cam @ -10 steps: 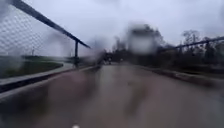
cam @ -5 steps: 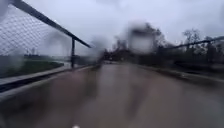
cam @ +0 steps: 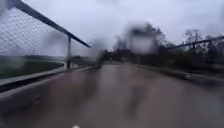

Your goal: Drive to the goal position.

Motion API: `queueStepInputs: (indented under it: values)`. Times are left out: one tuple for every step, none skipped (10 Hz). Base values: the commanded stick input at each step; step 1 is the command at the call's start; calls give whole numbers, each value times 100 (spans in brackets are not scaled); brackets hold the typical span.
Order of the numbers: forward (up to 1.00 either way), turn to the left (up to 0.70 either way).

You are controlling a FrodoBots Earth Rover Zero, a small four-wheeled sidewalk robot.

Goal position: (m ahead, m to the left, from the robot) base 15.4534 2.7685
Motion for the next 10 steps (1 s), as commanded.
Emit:
queueStepInputs:
  values:
    - [70, 0]
    - [70, 0]
    - [70, 0]
    - [70, 0]
    - [70, 0]
    - [70, 0]
    - [70, 0]
    - [70, 0]
    - [70, 0]
    - [70, 0]
